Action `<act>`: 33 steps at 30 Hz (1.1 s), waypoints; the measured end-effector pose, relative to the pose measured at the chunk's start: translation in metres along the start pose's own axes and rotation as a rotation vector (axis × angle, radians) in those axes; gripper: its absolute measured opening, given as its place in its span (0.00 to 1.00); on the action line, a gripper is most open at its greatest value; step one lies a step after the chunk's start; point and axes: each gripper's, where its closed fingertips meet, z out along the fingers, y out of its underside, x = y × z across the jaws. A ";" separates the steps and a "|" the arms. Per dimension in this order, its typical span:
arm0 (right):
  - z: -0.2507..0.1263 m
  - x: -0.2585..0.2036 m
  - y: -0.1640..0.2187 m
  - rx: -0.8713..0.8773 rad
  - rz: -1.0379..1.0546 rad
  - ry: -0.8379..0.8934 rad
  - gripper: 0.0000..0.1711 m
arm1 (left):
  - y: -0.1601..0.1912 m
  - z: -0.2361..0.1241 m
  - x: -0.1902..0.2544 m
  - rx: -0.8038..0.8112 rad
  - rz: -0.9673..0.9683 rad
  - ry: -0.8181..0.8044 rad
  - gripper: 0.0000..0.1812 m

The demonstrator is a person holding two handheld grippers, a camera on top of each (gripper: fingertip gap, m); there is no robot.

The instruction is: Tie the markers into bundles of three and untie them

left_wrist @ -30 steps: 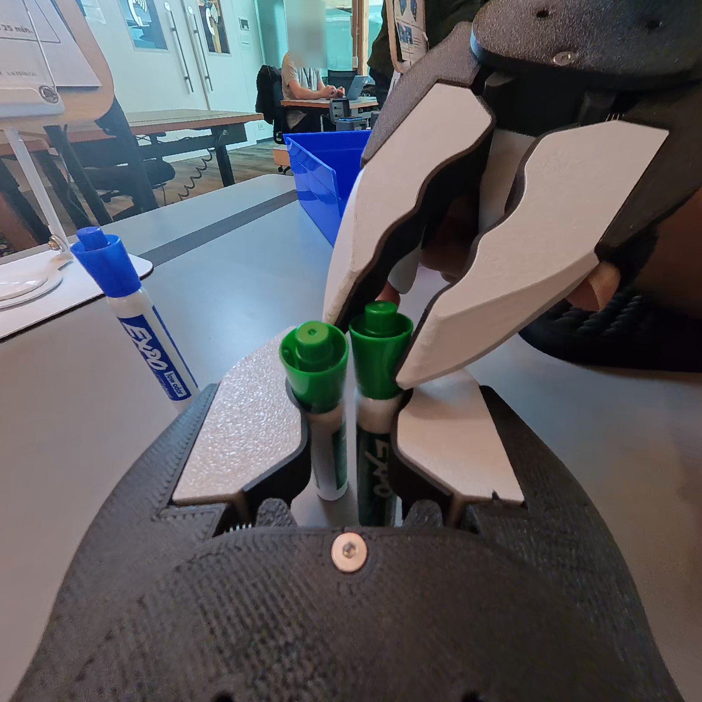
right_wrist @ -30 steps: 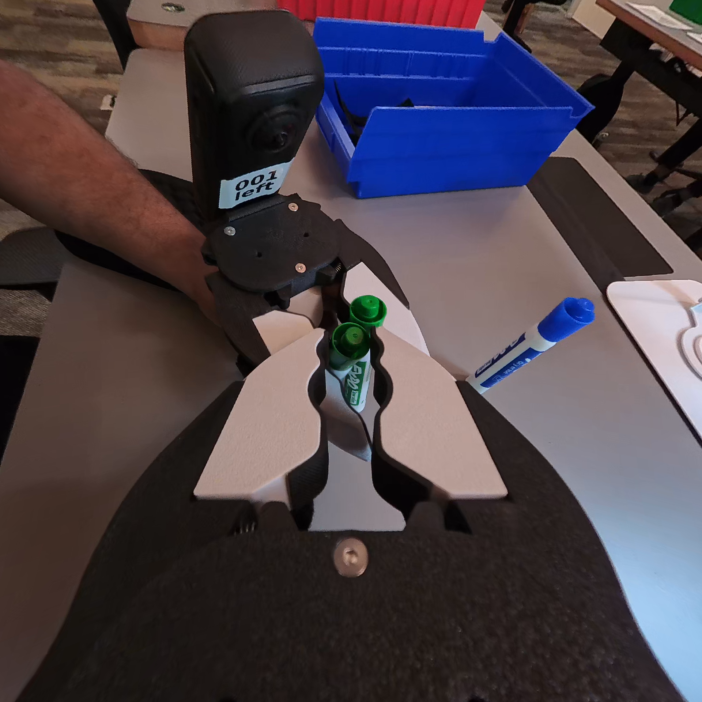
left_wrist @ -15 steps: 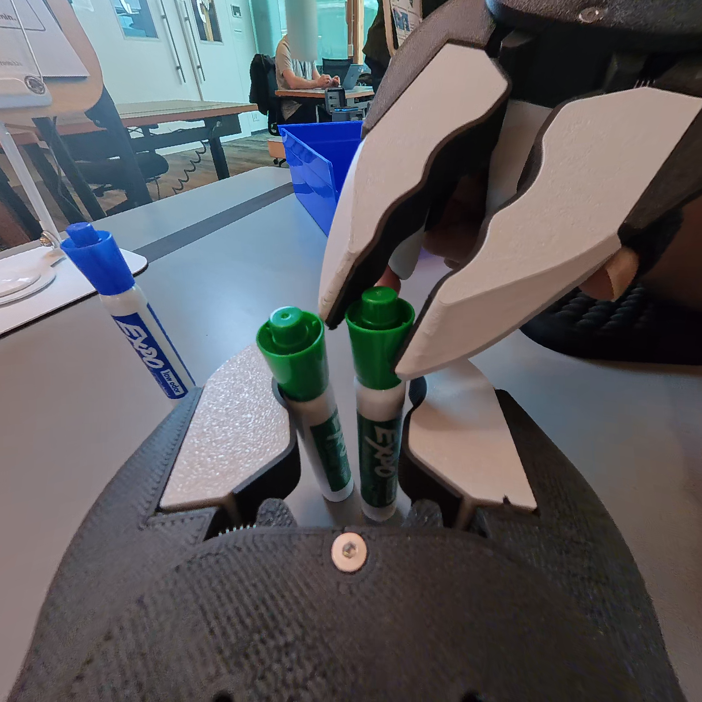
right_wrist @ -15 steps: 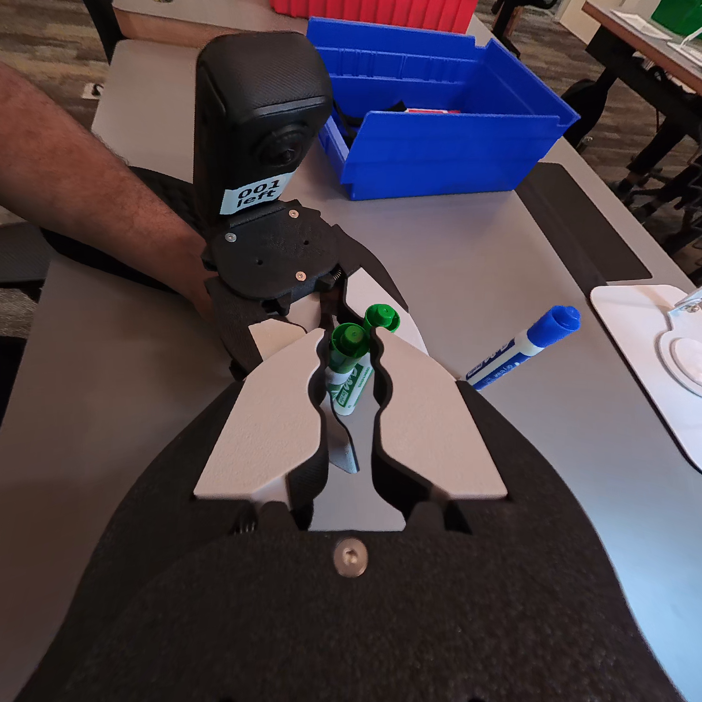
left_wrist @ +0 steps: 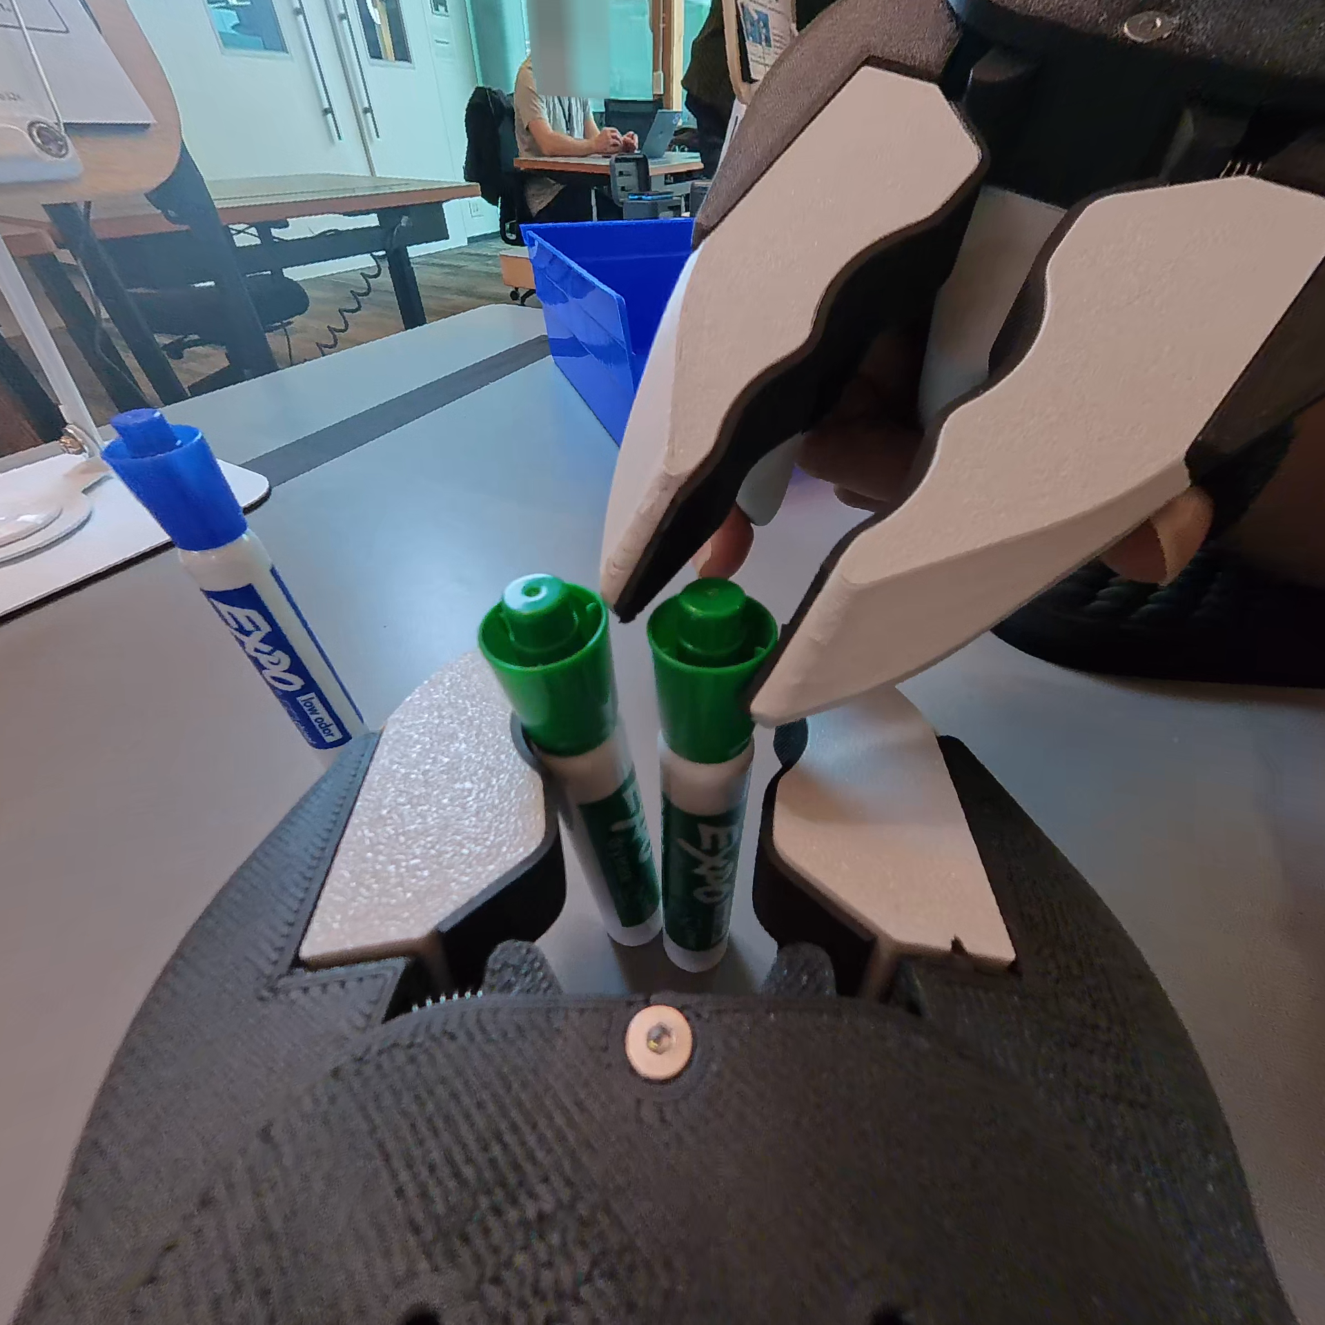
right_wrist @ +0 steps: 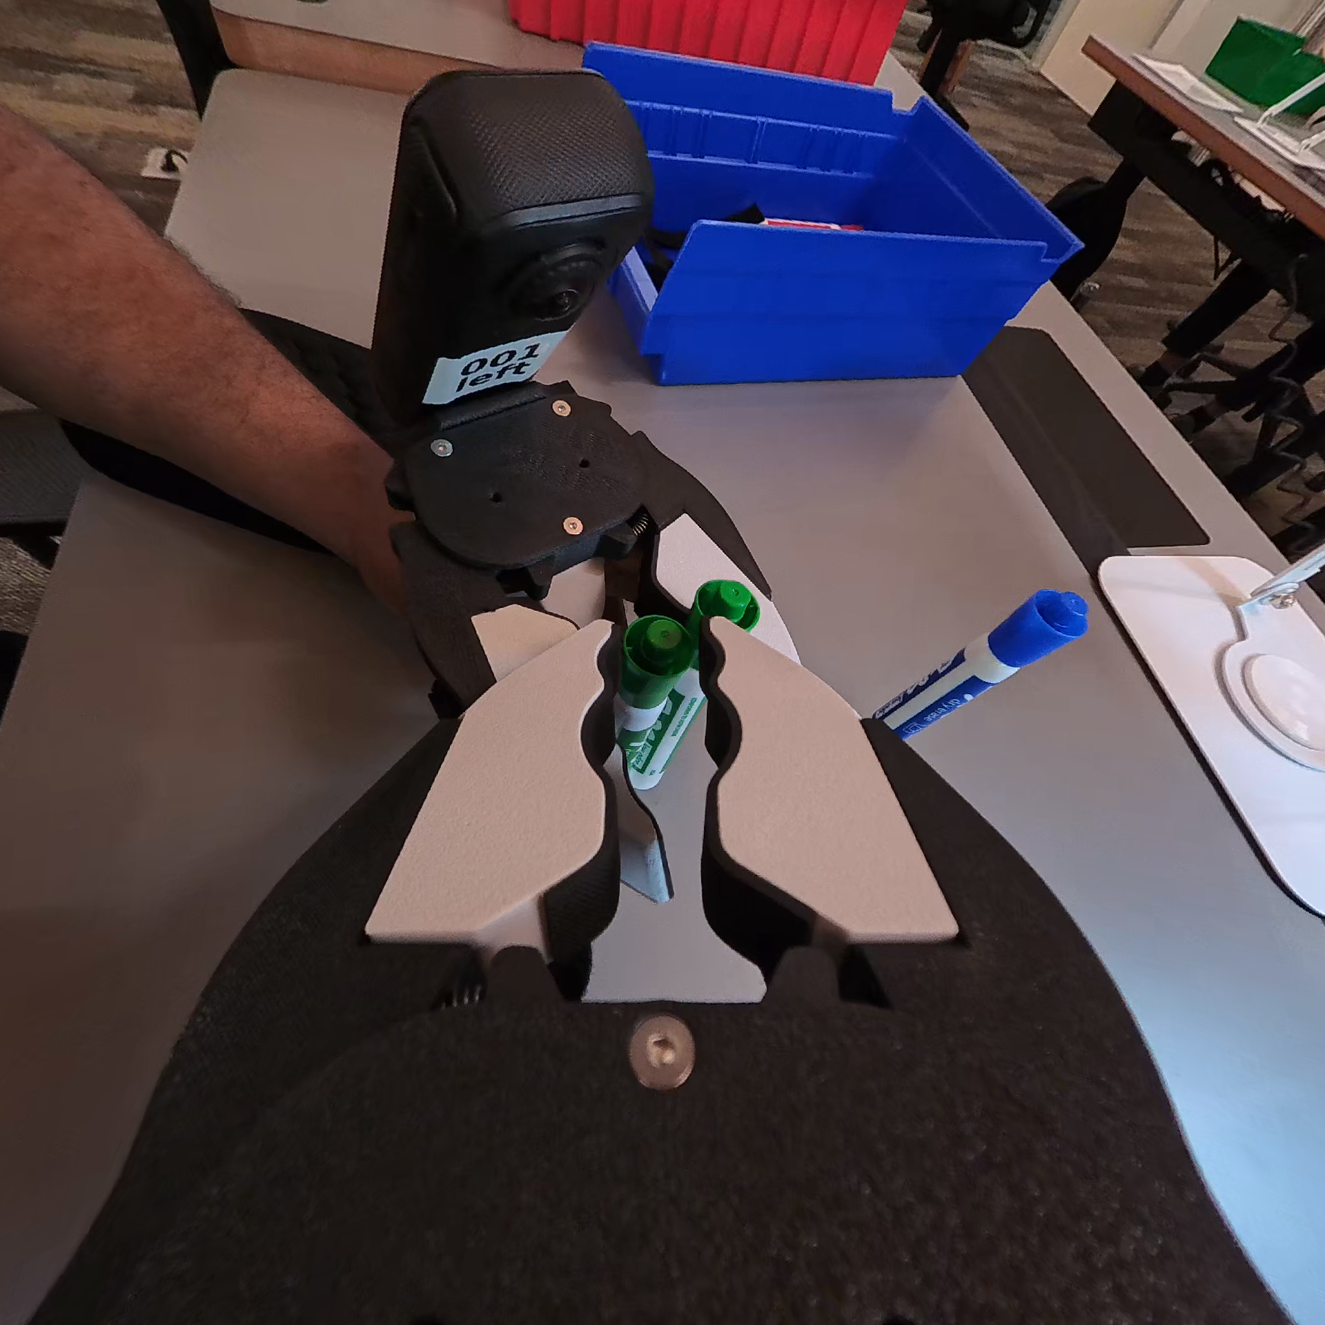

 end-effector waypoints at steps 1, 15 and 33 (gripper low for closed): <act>0.000 0.000 0.000 0.003 0.003 -0.003 0.12 | 0.000 0.000 0.000 0.001 -0.001 0.000 0.35; -0.009 0.000 -0.008 0.063 0.052 -0.050 0.13 | -0.001 -0.001 -0.001 0.004 -0.006 0.000 0.33; -0.040 0.029 -0.017 0.209 0.180 -0.046 0.13 | -0.001 -0.008 0.009 0.013 -0.030 0.228 0.28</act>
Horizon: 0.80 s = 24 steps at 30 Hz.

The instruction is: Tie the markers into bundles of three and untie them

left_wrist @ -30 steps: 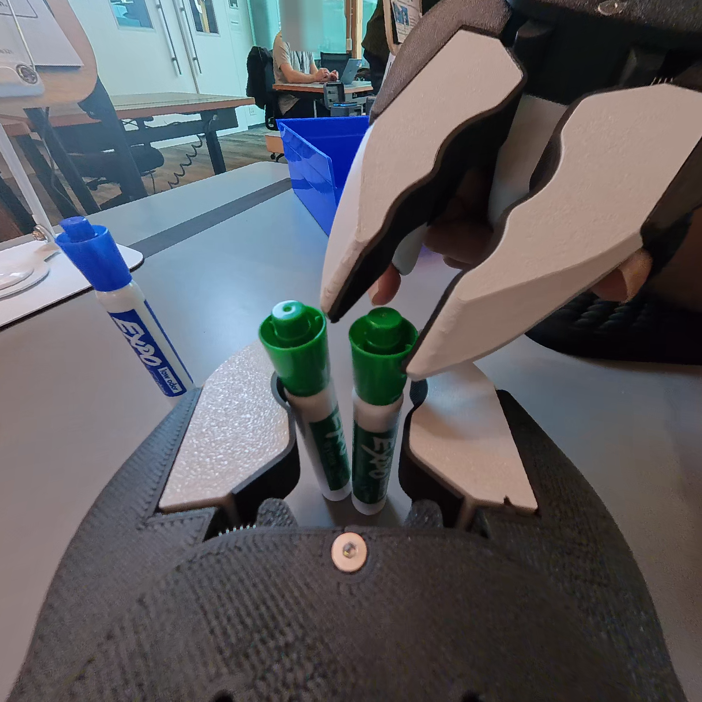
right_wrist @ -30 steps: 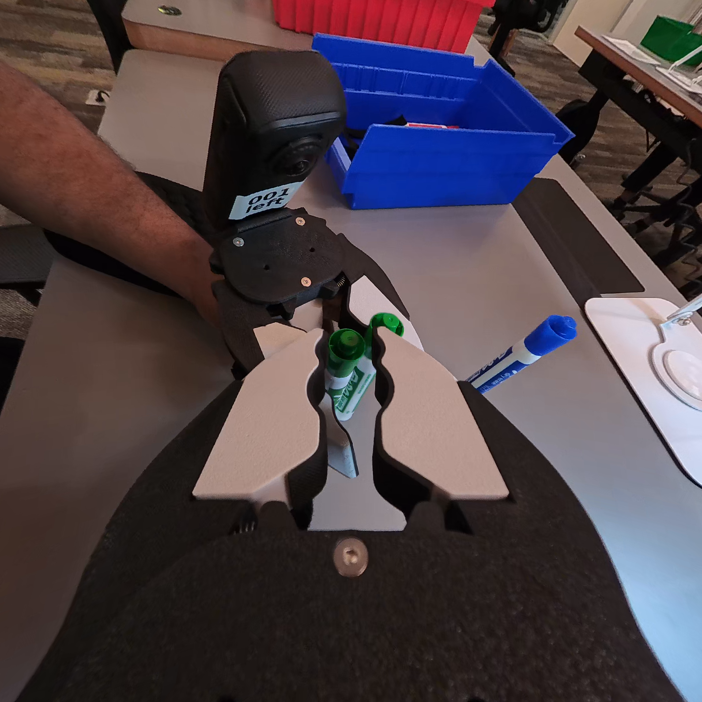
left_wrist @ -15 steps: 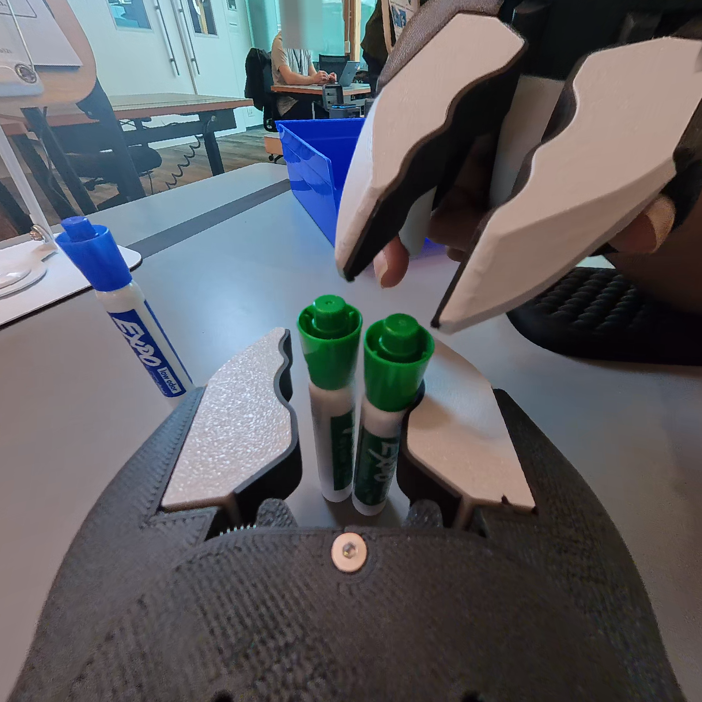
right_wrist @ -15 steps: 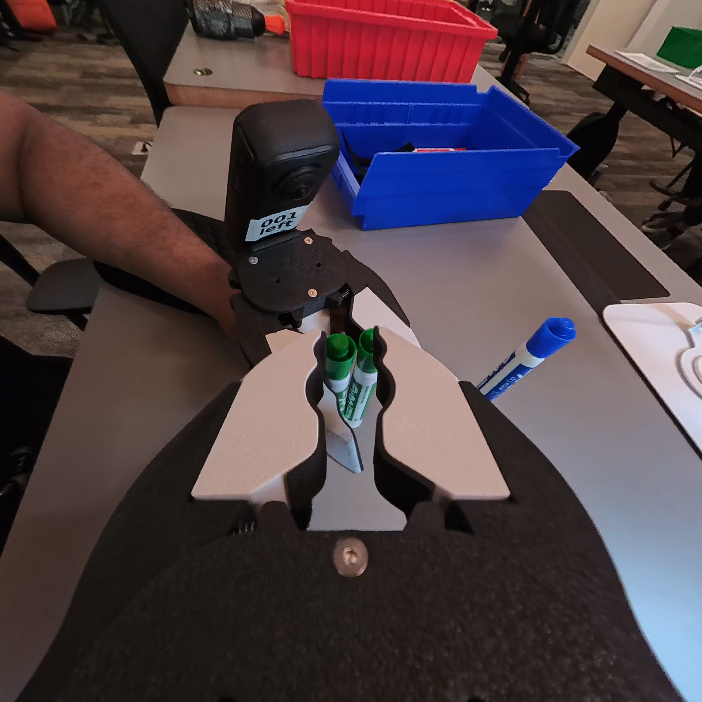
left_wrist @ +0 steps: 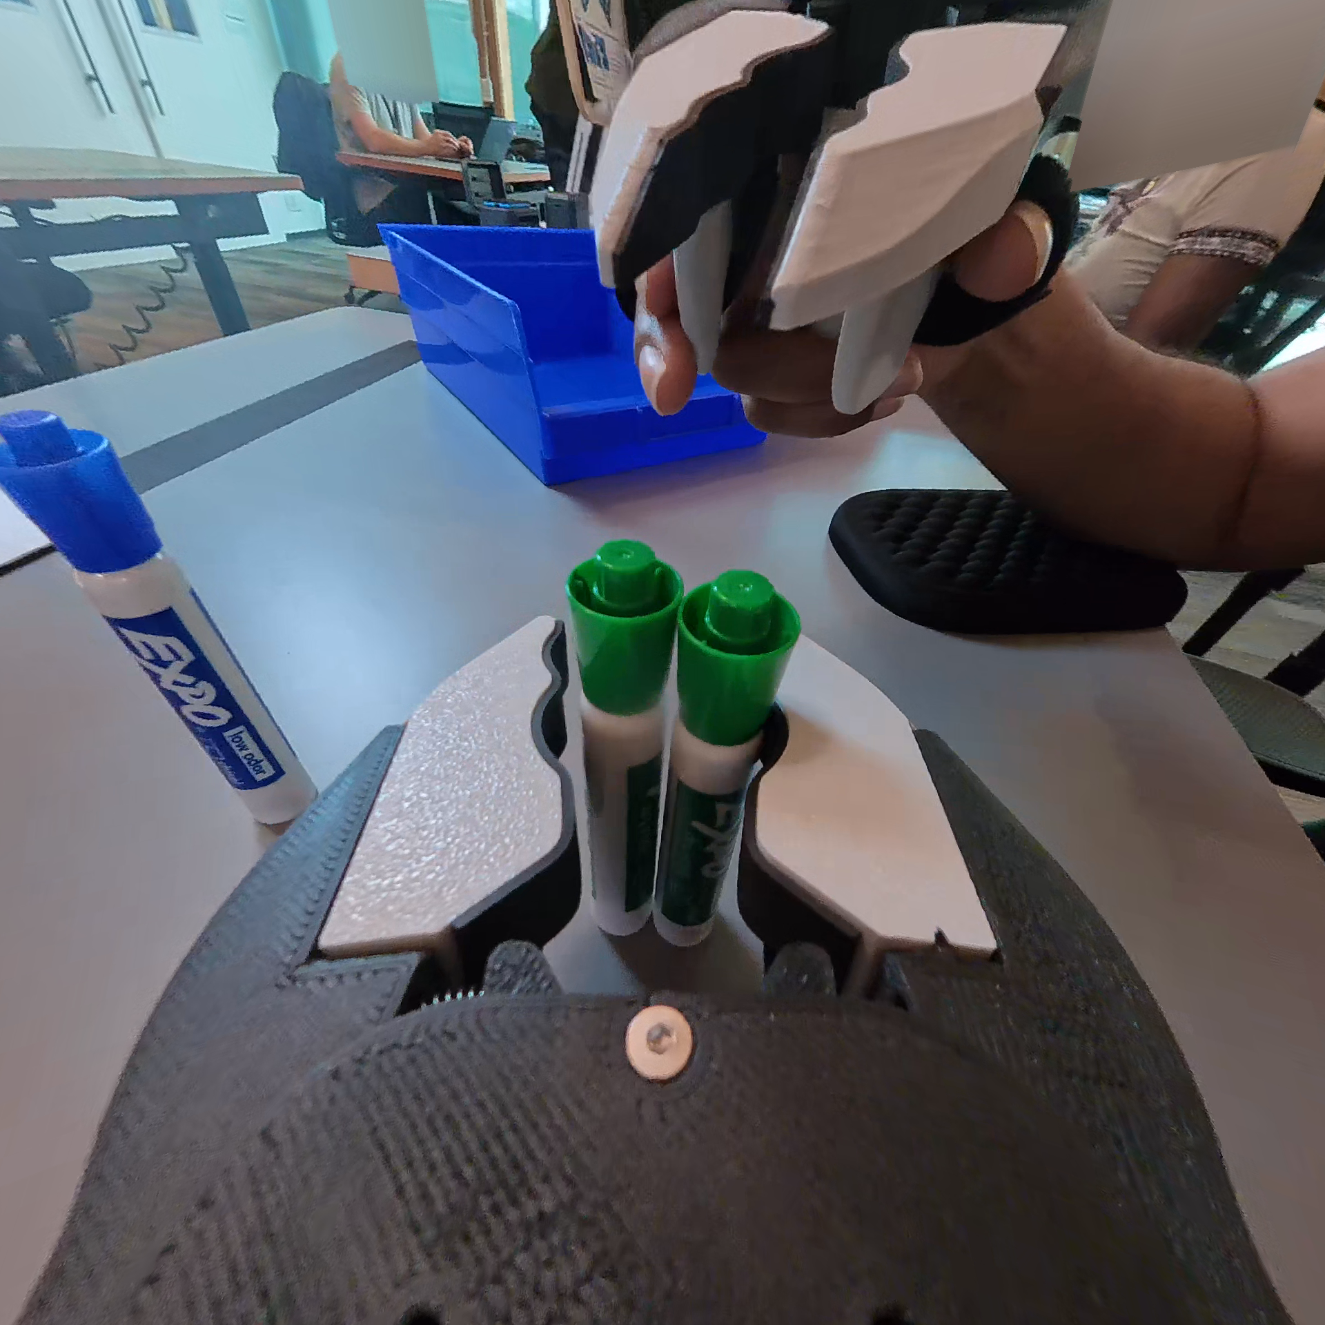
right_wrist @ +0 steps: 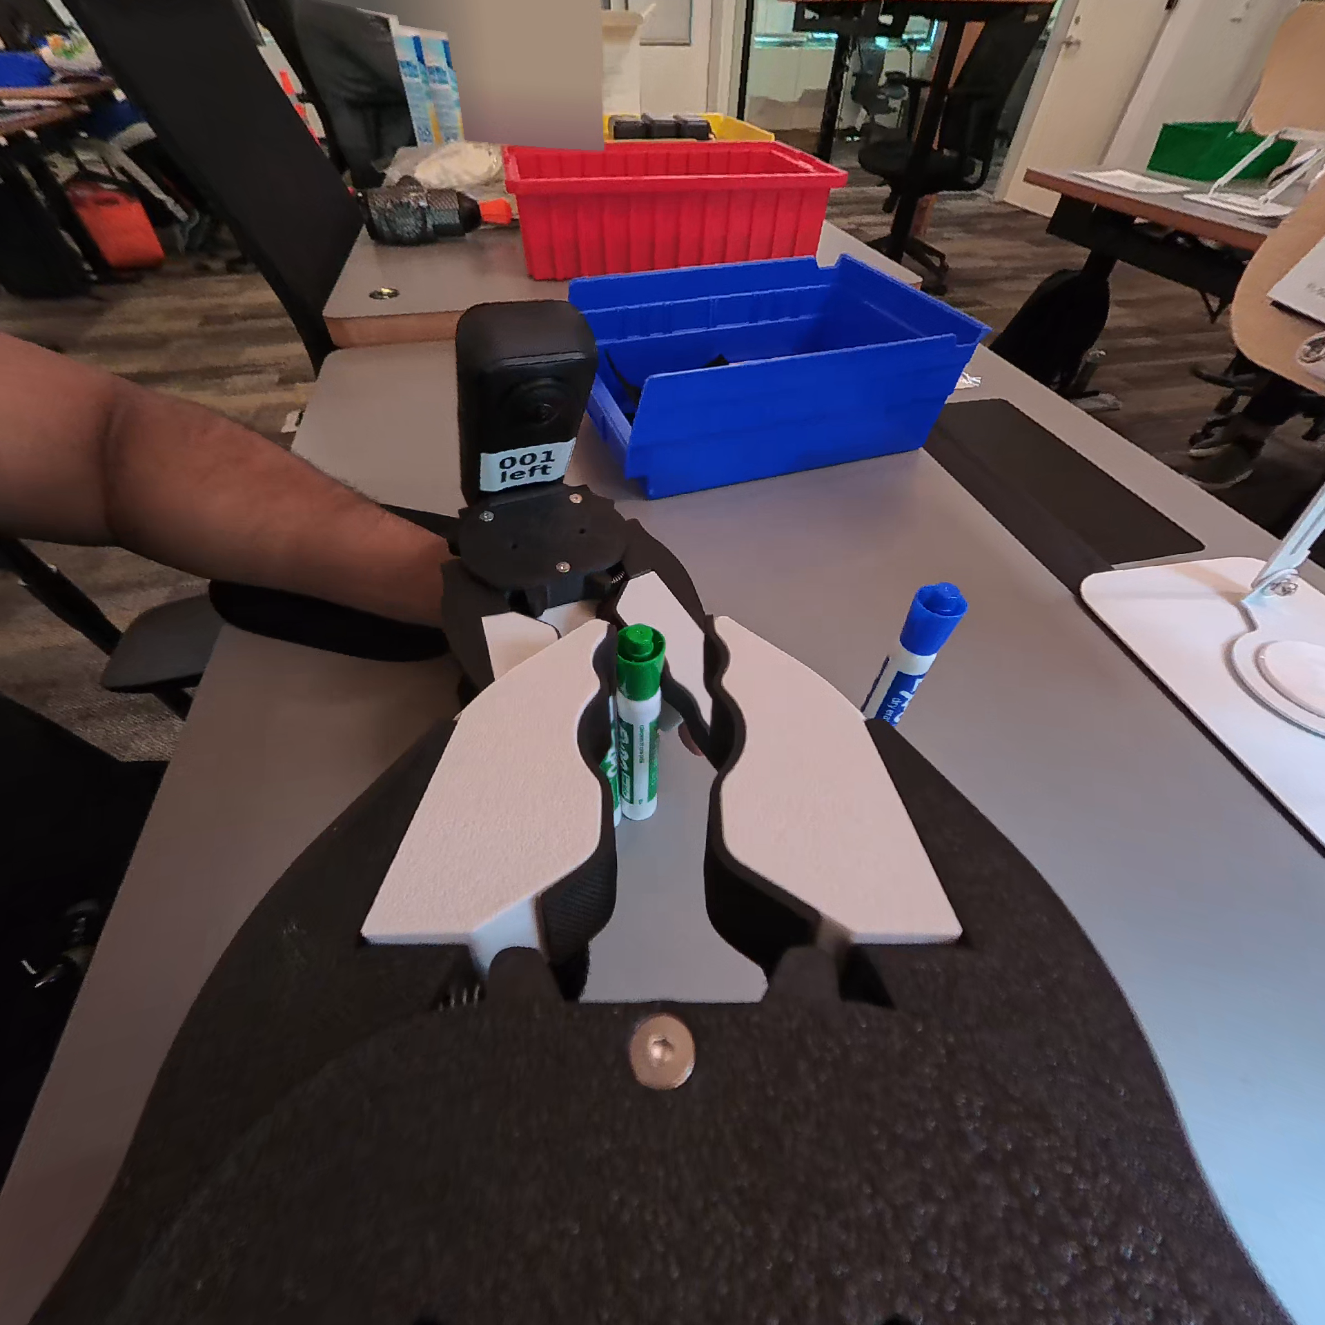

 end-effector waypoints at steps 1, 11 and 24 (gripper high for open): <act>-0.001 0.001 0.000 0.001 -0.001 0.003 0.13 | 0.001 0.000 0.001 -0.008 0.002 0.009 0.28; -0.006 0.009 0.000 0.008 0.003 0.021 0.13 | 0.015 0.002 0.008 -0.112 0.082 0.059 0.28; -0.007 0.013 0.003 0.005 0.007 0.033 0.13 | 0.015 0.002 0.007 -0.112 0.083 0.057 0.25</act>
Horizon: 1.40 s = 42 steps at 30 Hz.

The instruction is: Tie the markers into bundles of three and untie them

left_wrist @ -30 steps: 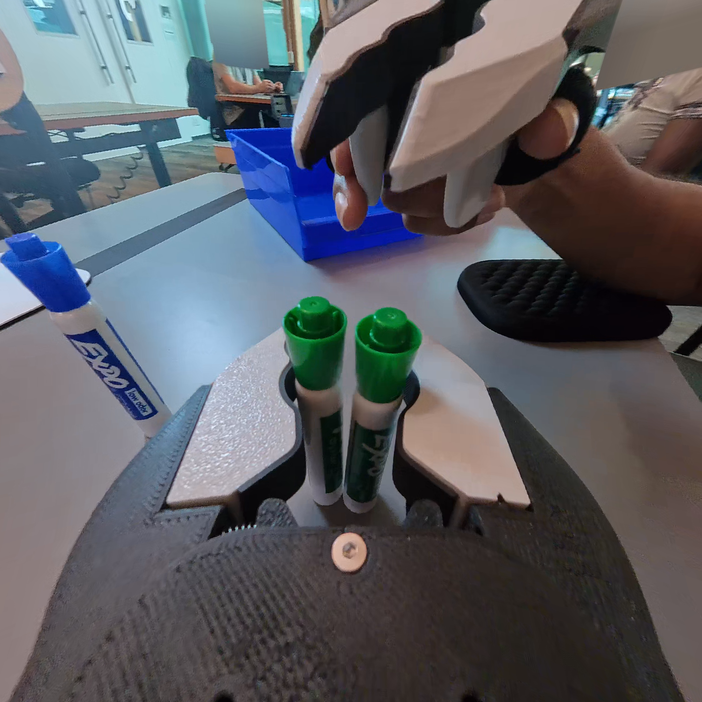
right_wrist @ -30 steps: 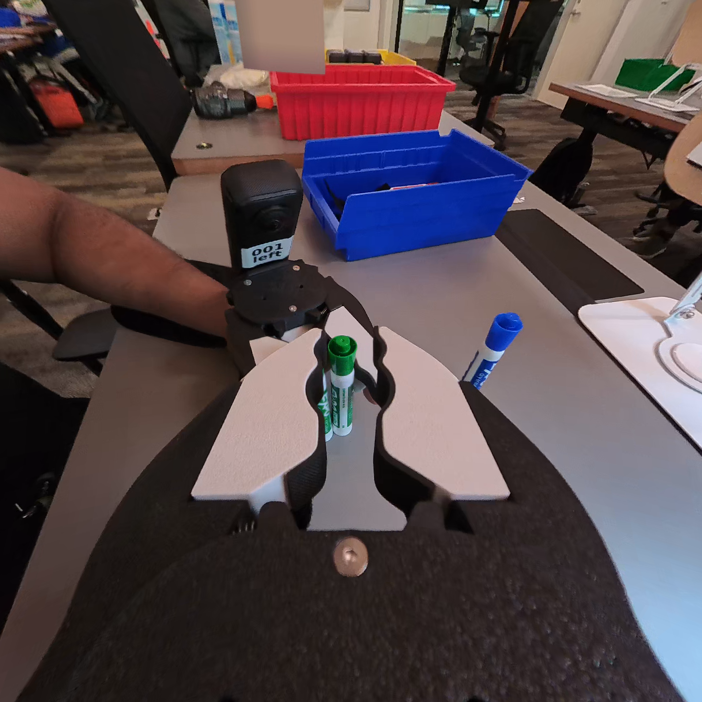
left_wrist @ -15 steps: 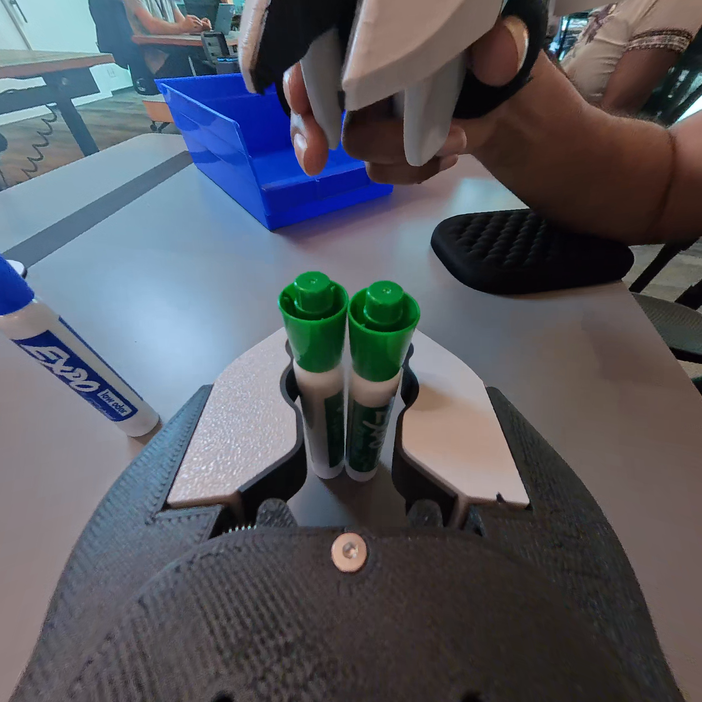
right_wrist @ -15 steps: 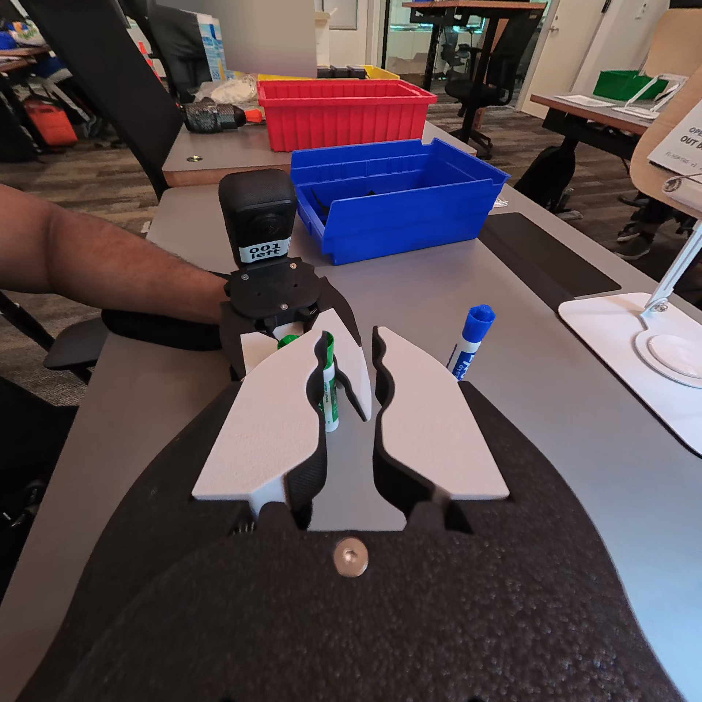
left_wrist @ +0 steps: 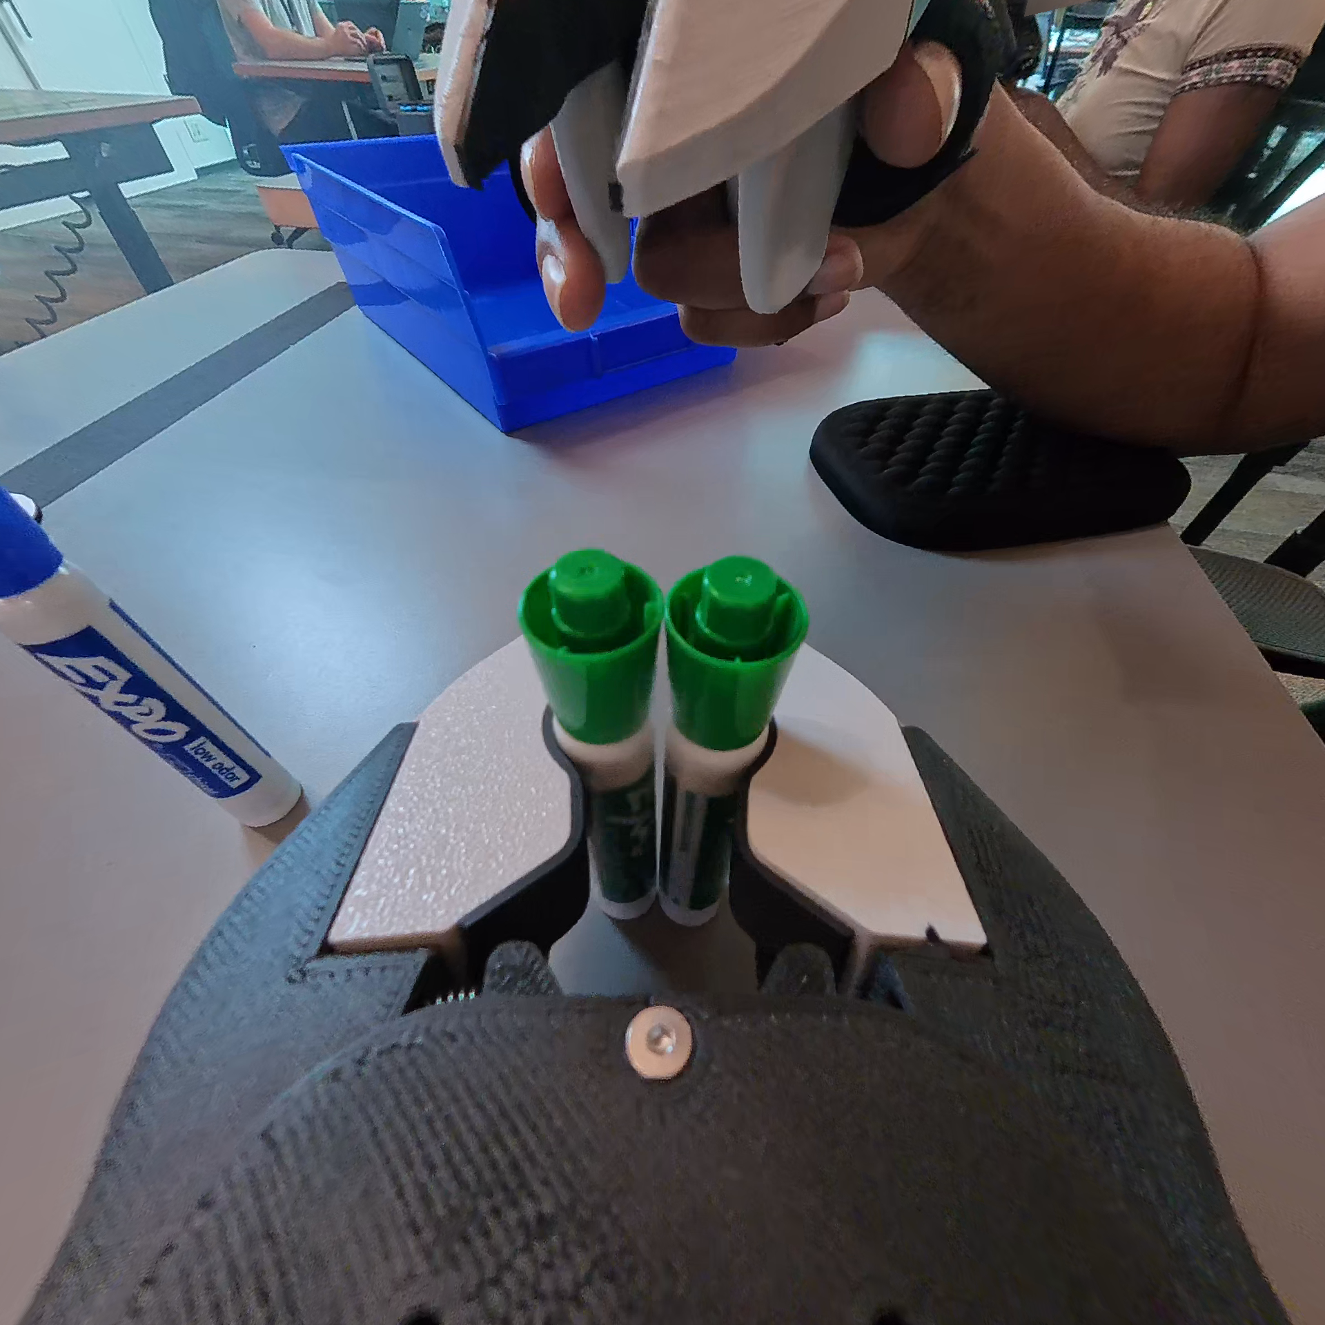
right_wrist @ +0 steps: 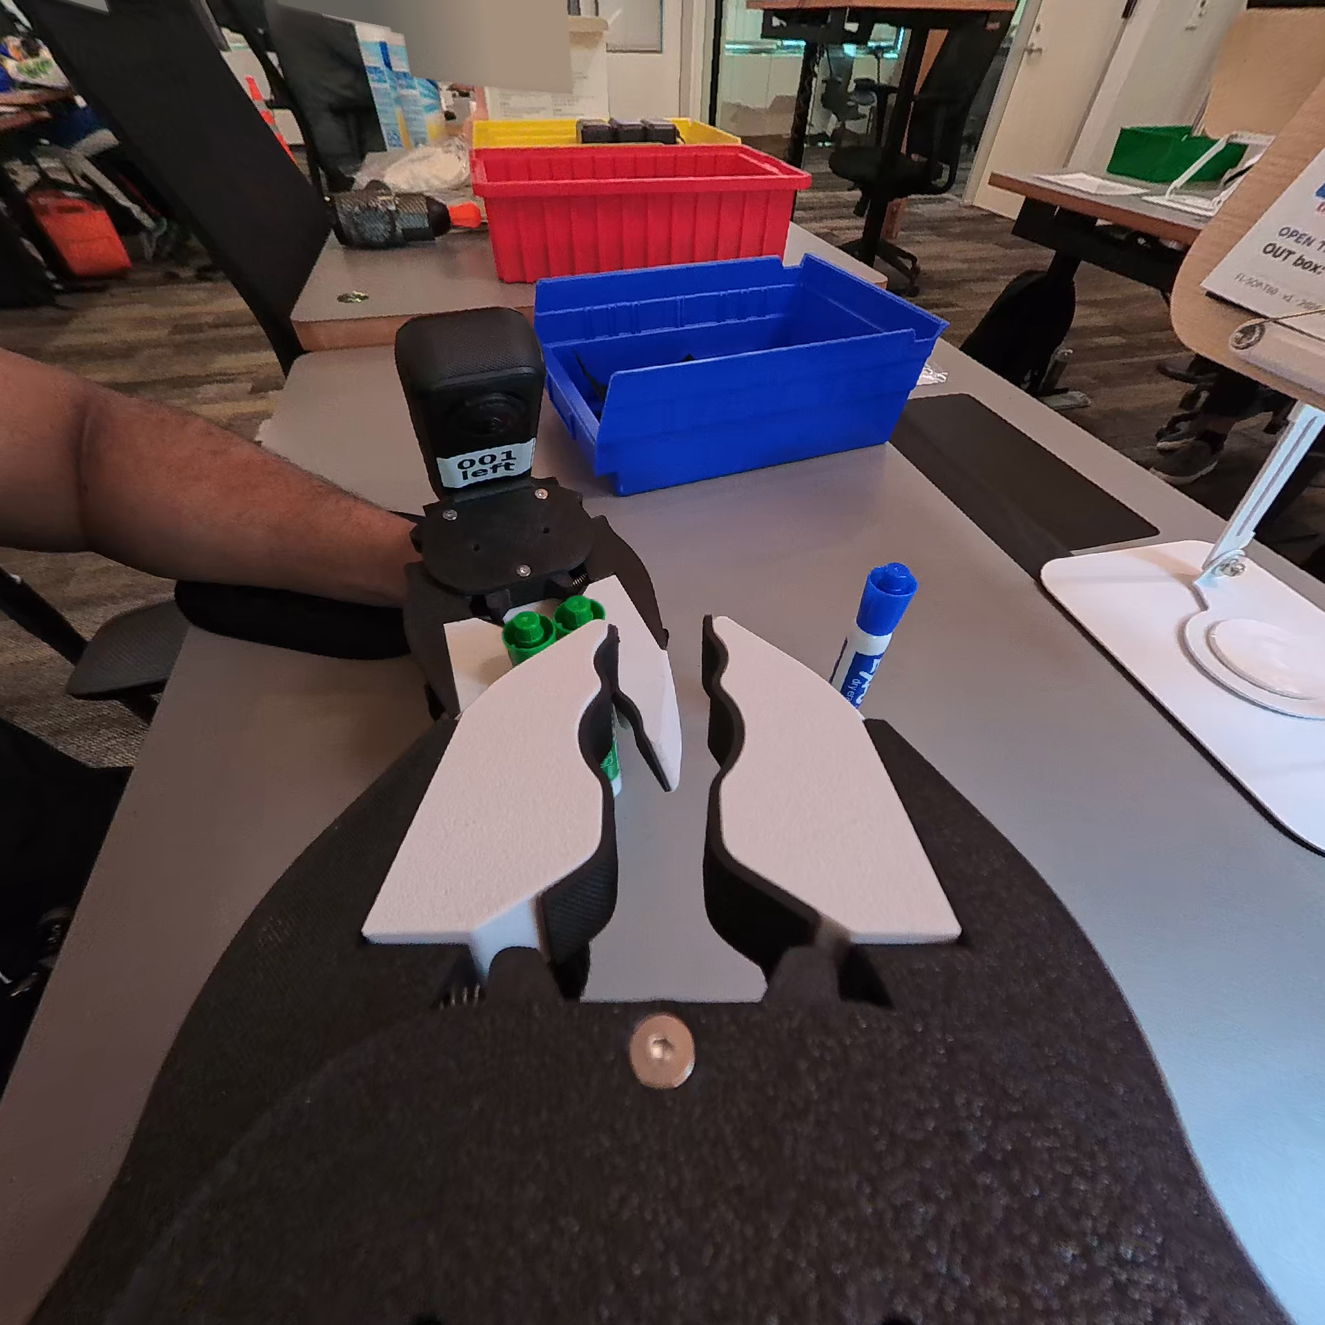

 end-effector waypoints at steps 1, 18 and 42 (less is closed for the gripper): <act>0.000 0.000 0.000 0.000 -0.001 0.001 0.13 | 0.000 0.000 0.000 0.001 0.000 0.000 0.24; 0.001 0.001 0.002 -0.006 0.001 0.001 0.13 | 0.000 0.000 -0.003 0.001 0.012 -0.037 0.23; 0.017 -0.032 0.036 -0.191 -0.051 -0.157 0.14 | -0.006 0.001 -0.001 0.027 0.005 -0.038 0.22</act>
